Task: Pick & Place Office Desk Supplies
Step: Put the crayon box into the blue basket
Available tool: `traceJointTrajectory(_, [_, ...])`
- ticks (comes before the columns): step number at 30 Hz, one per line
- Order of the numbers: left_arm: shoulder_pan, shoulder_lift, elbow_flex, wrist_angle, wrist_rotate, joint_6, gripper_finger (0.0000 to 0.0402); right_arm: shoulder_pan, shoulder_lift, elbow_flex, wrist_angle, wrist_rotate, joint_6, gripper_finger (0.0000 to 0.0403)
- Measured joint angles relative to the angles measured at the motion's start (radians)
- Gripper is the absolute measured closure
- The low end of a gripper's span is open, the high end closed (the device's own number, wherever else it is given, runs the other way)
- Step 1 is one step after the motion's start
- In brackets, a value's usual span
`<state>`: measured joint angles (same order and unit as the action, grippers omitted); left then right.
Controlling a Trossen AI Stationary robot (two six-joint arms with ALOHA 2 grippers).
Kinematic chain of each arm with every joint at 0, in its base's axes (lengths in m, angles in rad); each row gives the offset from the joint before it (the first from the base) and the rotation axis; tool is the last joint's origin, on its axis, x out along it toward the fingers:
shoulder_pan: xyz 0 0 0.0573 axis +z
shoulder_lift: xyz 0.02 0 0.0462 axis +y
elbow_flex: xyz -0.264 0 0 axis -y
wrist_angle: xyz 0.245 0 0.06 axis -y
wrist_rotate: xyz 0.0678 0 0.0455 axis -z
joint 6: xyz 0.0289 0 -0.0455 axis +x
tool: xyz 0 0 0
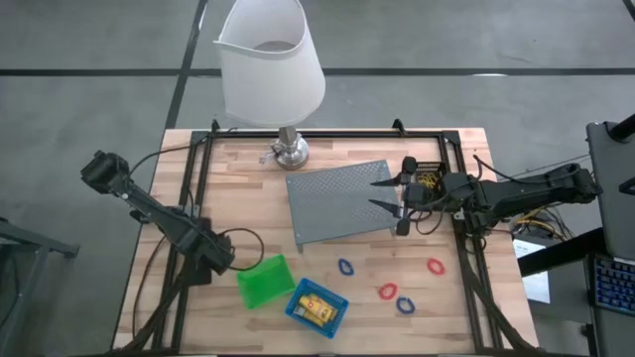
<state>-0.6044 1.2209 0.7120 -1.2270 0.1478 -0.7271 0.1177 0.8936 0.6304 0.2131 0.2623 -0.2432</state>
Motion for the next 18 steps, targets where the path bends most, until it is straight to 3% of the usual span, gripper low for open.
traceJointTrajectory(8, [0.000, 0.000, 0.000, 0.001, -0.015, 0.044, 0.0197, 0.000, 0.000, 0.000, 0.000, 0.000, 0.000, 0.0218])
traceJointTrajectory(18, [0.046, 0.102, 0.002, 0.021, 0.101, 0.060, 0.0197, 0.000, 0.000, 0.000, 0.000, 0.000, 0.000, 0.0218])
